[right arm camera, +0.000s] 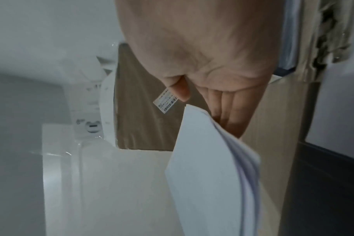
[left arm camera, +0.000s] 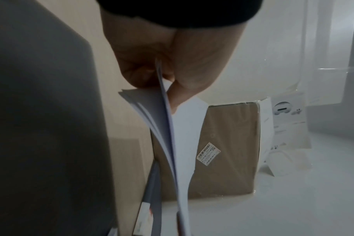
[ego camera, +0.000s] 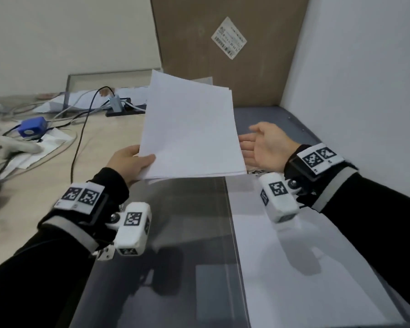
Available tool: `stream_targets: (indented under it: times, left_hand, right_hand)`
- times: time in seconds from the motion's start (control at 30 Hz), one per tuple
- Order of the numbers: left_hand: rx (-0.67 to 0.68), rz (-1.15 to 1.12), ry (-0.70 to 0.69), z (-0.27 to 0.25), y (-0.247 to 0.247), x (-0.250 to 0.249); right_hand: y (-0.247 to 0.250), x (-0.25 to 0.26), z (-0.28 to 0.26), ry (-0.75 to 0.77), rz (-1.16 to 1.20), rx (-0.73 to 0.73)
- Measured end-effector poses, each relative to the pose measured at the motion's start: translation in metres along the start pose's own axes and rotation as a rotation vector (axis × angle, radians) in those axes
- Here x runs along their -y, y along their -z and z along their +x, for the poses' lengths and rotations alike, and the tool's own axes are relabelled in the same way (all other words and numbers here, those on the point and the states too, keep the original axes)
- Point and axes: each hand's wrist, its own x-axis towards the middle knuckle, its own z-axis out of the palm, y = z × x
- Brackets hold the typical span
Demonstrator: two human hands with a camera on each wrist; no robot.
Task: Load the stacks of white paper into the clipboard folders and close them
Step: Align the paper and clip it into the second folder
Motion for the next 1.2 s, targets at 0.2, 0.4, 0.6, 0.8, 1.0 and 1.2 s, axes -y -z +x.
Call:
stream_targets:
  times: [0.2,0.4,0.6,0.8,1.0,1.2]
  left_hand:
    - [0.119,0.116,0.013,-0.062,0.008,0.019]
    - [0.05,0.554,0.053,-0.099,0.023,0.034]
    - [-0.11,0.71,0.146,-0.116,0.045,0.051]
    - [-0.098,0.783,0.219,-0.122,0.039,0.054]
    - [-0.049,0.666,0.233,-0.114,0.036,0.054]
    - [0.009,0.382,0.286,-0.113,0.023,0.05]
  right_hand:
    - [-0.015,-0.045,-0.051,0.017,-0.443,-0.139]
    - [0.004,-0.094,-0.086,-0.001,-0.438,-0.239]
    - [0.001,-0.126,-0.112,-0.031,-0.415,-0.187]
    - [-0.015,-0.153,-0.106,-0.065,-0.482,-0.181]
    - [-0.008,-0.147,-0.092,-0.002,-0.639,-0.203]
    - [0.014,-0.125,-0.087,-0.004,-0.666,-0.257]
